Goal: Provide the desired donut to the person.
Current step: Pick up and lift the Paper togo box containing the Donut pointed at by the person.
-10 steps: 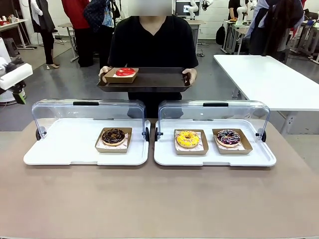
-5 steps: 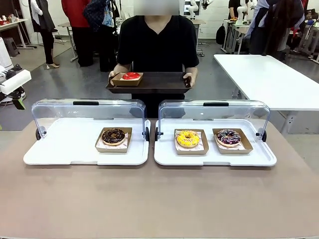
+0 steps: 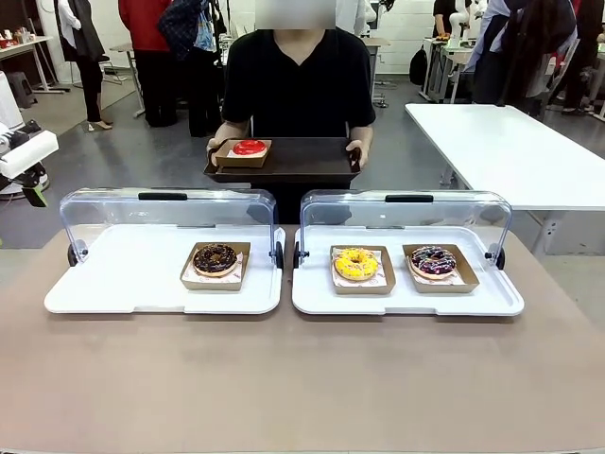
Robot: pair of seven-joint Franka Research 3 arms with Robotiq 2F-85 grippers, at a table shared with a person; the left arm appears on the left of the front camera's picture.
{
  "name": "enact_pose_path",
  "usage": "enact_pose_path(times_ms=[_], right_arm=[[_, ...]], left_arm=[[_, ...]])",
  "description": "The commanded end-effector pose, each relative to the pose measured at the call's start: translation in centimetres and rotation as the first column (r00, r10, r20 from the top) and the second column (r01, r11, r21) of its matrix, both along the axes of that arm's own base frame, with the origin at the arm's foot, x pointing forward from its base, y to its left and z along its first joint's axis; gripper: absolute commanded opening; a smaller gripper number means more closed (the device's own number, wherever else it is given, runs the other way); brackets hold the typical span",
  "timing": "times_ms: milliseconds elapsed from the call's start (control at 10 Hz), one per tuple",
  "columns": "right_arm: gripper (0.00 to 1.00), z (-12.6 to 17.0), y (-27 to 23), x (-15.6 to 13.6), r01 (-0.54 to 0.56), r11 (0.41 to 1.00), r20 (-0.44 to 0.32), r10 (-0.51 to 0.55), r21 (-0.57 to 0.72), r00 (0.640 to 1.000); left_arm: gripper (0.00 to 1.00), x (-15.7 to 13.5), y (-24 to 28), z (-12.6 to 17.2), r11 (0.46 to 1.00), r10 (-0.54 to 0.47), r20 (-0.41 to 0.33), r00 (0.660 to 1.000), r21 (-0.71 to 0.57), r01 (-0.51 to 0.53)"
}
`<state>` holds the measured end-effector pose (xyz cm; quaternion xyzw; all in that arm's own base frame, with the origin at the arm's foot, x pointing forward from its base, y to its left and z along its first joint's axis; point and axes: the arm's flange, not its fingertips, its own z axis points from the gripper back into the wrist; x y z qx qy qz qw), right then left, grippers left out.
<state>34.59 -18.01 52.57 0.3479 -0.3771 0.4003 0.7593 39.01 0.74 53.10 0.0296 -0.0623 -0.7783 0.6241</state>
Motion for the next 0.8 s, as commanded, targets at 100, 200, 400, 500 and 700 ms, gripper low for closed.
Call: enact_pose_path(times_ms=[100,200,400,500,700], right_arm=[[1.0,0.1,0.0,0.1,-0.004,1.0,0.016,0.004,0.022,1.0],[1.0,0.1,0.0,0.1,-0.004,1.0,0.016,0.004,0.022,1.0],[1.0,0.1,0.0,0.1,-0.004,1.0,0.016,0.004,0.022,1.0],[1.0,0.1,0.0,0.1,-0.004,1.0,0.016,0.004,0.022,1.0],[1.0,0.1,0.0,0.1,-0.004,1.0,0.016,0.004,0.022,1.0]], left_arm=[[1.0,1.7,1.9,0.5,0.975,-0.018,-0.047,0.999,-0.22,0.008],[1.0,2.7,4.0,0.3,0.933,-0.031,-0.063,0.998,-0.361,0.006],[1.0,3.3,8.3,-0.9,0.748,-0.102,-0.064,0.993,-0.663,0.034],[1.0,3.8,10.5,-0.9,0.661,-0.106,-0.022,0.994,-0.749,0.054],[1.0,3.8,15.7,-2.7,0.481,-0.057,-0.014,0.998,-0.877,0.015]])
